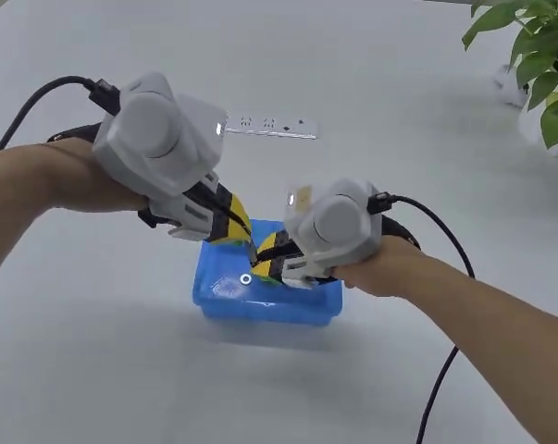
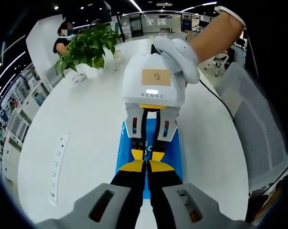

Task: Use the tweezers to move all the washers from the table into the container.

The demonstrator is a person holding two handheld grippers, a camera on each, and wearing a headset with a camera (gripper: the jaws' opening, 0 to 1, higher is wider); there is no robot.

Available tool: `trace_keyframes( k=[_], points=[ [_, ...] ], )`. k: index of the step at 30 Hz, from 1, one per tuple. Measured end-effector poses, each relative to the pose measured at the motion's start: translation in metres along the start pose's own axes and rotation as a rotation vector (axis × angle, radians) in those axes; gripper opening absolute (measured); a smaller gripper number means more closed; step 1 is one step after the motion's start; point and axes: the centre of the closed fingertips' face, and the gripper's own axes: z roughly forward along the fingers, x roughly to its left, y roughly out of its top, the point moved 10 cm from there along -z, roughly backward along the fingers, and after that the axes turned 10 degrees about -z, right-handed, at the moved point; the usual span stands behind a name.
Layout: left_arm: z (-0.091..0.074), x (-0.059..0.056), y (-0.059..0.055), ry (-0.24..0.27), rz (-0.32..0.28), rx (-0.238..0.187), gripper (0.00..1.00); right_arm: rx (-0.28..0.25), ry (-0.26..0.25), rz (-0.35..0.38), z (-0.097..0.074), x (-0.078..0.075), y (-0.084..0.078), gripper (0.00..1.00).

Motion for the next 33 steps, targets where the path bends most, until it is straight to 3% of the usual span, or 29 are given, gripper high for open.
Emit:
trace_keyframes(
  k=[33],
  points=[
    [-0.0028, -0.003, 0.003, 0.005, 0.02, 0.013, 0.05, 0.004, -0.002, -0.023, -0.0028, 0.0016, 0.0036, 0.1]
  ],
)
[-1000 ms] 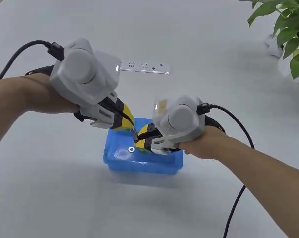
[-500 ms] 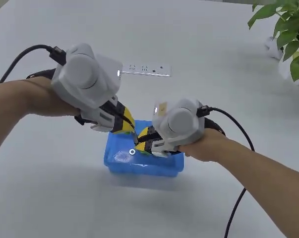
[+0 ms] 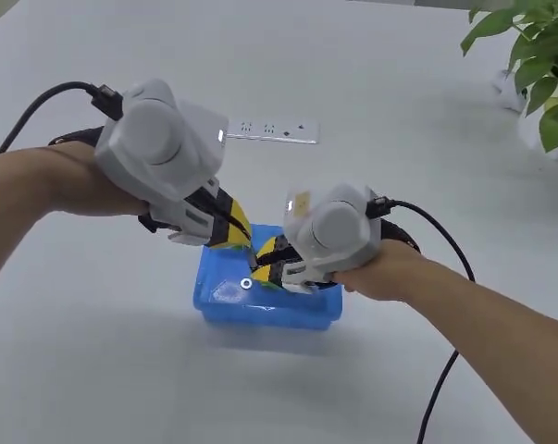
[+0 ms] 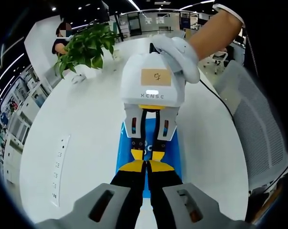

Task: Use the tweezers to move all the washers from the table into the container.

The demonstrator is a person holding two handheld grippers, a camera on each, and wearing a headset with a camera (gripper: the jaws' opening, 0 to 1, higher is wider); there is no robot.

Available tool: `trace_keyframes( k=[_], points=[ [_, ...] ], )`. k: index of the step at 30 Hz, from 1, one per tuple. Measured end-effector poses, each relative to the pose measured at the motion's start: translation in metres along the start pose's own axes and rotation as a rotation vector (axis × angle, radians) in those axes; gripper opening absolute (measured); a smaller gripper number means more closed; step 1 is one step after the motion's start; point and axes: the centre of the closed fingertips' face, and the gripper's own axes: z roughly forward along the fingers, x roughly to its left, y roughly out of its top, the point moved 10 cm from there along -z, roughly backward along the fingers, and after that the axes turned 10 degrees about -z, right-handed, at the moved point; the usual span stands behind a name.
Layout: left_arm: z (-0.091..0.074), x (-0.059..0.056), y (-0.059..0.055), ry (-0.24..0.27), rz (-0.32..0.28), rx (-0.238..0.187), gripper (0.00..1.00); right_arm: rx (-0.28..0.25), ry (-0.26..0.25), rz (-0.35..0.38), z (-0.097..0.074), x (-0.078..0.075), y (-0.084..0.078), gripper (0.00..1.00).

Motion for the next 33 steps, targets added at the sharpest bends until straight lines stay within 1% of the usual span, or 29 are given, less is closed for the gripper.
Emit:
trace_keyframes(
  k=[11, 16, 23, 29, 33],
  points=[
    [-0.009, -0.004, 0.006, 0.008, 0.011, 0.0, 0.05, -0.008, -0.015, -0.006, -0.008, 0.001, 0.007, 0.1],
    [-0.015, -0.009, 0.01, 0.005, 0.013, -0.002, 0.05, -0.013, -0.022, -0.008, -0.015, 0.005, 0.011, 0.1],
    [-0.028, -0.018, 0.02, 0.007, 0.026, -0.01, 0.05, -0.029, -0.044, -0.015, -0.029, 0.01, 0.022, 0.11],
    [-0.037, -0.026, 0.027, 0.005, 0.039, -0.002, 0.05, -0.04, -0.06, -0.018, -0.039, 0.017, 0.031, 0.12],
    [-0.039, -0.032, 0.032, 0.003, 0.048, -0.001, 0.05, -0.053, -0.071, -0.016, -0.047, 0.021, 0.034, 0.12]
  ],
)
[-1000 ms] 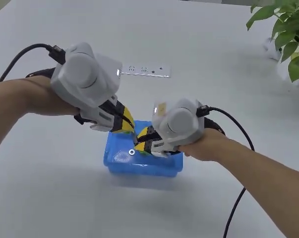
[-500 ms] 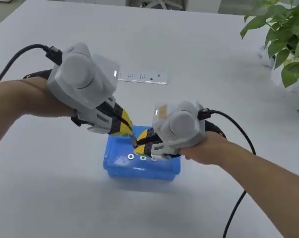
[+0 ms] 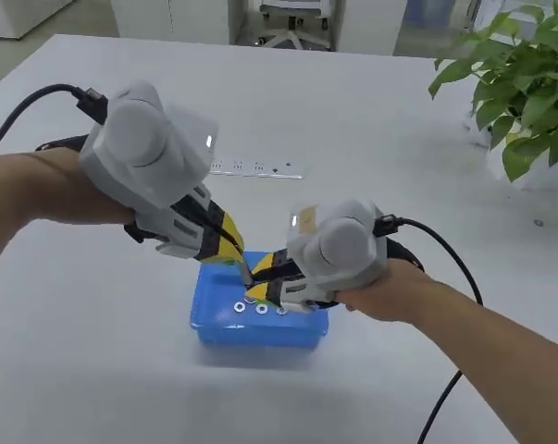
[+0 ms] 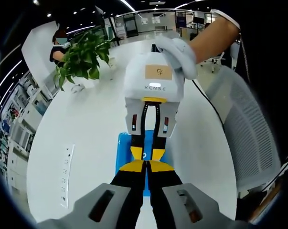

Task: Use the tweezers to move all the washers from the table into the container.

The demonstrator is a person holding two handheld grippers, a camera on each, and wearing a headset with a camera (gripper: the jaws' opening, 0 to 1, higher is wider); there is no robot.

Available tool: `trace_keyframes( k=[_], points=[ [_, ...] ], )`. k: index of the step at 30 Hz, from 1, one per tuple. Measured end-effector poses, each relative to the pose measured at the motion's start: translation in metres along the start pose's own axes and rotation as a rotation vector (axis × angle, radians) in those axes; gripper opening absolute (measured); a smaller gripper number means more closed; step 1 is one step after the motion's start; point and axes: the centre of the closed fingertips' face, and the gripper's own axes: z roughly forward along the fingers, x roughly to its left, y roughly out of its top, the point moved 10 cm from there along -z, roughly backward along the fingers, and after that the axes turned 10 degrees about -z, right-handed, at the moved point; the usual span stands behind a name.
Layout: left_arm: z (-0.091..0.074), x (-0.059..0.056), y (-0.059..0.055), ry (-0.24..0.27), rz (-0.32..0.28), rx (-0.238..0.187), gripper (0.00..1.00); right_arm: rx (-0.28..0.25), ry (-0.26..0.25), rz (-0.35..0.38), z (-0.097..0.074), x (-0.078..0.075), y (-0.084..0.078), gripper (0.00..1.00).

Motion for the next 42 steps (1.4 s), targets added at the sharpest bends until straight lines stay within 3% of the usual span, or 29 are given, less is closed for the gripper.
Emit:
trace_keyframes(
  k=[13, 20, 26, 42],
  points=[
    [-0.005, -0.02, 0.014, -0.014, 0.001, -0.023, 0.05, -0.007, -0.041, 0.031, -0.028, 0.02, 0.003, 0.09],
    [-0.01, -0.032, 0.016, -0.012, 0.001, -0.036, 0.05, 0.002, -0.044, 0.027, -0.038, 0.032, 0.008, 0.07],
    [-0.009, -0.042, 0.01, -0.011, 0.001, -0.027, 0.05, 0.024, -0.03, 0.012, -0.042, 0.042, 0.01, 0.07],
    [0.008, -0.064, -0.02, -0.015, -0.014, 0.026, 0.05, 0.107, 0.047, -0.035, -0.043, 0.065, 0.011, 0.05]
  ],
)
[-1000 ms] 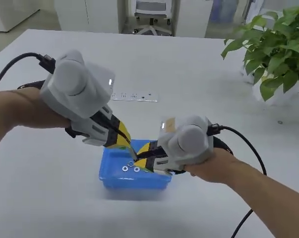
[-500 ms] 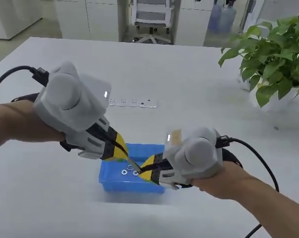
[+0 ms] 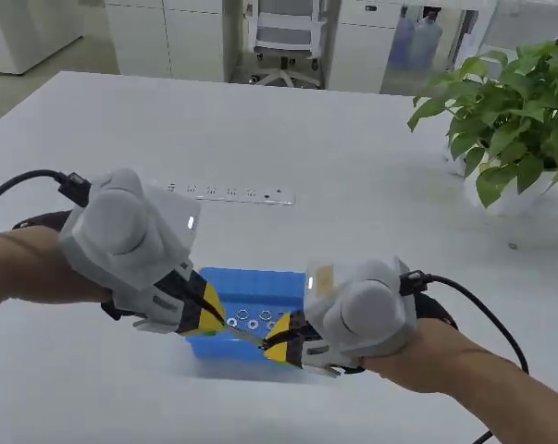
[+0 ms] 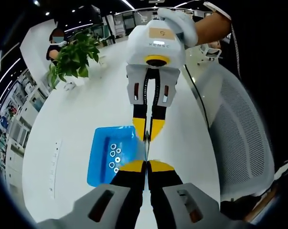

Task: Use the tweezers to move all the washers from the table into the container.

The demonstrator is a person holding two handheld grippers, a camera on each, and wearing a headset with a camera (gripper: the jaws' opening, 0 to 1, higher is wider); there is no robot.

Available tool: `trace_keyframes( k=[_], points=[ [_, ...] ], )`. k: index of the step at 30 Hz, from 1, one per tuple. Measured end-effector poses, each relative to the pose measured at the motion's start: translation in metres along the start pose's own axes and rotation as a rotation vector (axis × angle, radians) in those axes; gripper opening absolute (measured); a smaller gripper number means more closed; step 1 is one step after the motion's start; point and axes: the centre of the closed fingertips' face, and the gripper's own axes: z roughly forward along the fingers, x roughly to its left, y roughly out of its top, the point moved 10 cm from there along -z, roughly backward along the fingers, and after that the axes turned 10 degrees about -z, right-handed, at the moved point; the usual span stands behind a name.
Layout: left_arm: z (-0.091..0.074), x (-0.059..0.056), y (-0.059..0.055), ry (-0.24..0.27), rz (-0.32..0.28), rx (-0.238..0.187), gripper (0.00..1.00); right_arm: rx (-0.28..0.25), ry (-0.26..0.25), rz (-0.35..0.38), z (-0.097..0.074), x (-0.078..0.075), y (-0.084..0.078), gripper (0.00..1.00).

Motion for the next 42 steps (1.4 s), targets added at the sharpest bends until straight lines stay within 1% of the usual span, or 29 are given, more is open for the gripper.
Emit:
trace_keyframes(
  k=[6, 7, 10, 12, 16, 20, 21, 23, 27, 30, 33, 38, 42],
  points=[
    [0.012, -0.011, -0.009, -0.012, 0.006, 0.025, 0.06, 0.038, 0.044, -0.014, 0.004, 0.01, -0.001, 0.05],
    [0.015, -0.01, -0.012, -0.014, 0.009, 0.026, 0.06, 0.042, 0.051, -0.016, 0.005, 0.012, -0.001, 0.05],
    [0.022, -0.015, -0.016, -0.019, 0.01, 0.031, 0.09, 0.046, 0.06, -0.016, 0.006, 0.014, -0.001, 0.05],
    [0.025, -0.017, -0.017, -0.017, 0.017, 0.035, 0.09, 0.065, 0.07, -0.027, 0.008, 0.016, -0.002, 0.05],
    [0.03, -0.021, -0.018, -0.015, 0.03, 0.042, 0.09, 0.084, 0.088, -0.037, 0.01, 0.019, -0.003, 0.05],
    [0.034, -0.022, -0.017, -0.018, 0.031, 0.032, 0.09, 0.102, 0.101, -0.046, 0.011, 0.021, -0.004, 0.05],
    [0.036, -0.023, -0.017, -0.032, 0.026, 0.032, 0.08, 0.103, 0.102, -0.048, 0.011, 0.022, -0.004, 0.05],
    [0.039, -0.023, -0.018, -0.021, 0.033, 0.042, 0.07, 0.105, 0.104, -0.05, 0.011, 0.022, -0.005, 0.05],
    [0.039, -0.023, -0.019, -0.033, 0.017, 0.034, 0.07, 0.104, 0.106, -0.044, 0.01, 0.026, -0.006, 0.05],
    [0.042, -0.023, -0.022, -0.036, 0.009, 0.032, 0.06, 0.102, 0.105, -0.041, 0.01, 0.027, -0.008, 0.05],
    [0.047, -0.024, -0.026, -0.032, 0.008, 0.044, 0.06, 0.103, 0.098, -0.045, 0.013, 0.029, -0.009, 0.05],
    [0.059, -0.027, -0.037, -0.026, -0.001, 0.059, 0.06, 0.105, 0.08, -0.057, 0.022, 0.037, -0.015, 0.05],
    [0.068, -0.03, -0.044, -0.03, -0.001, 0.077, 0.06, 0.104, 0.086, -0.052, 0.029, 0.042, -0.02, 0.06]
  ],
)
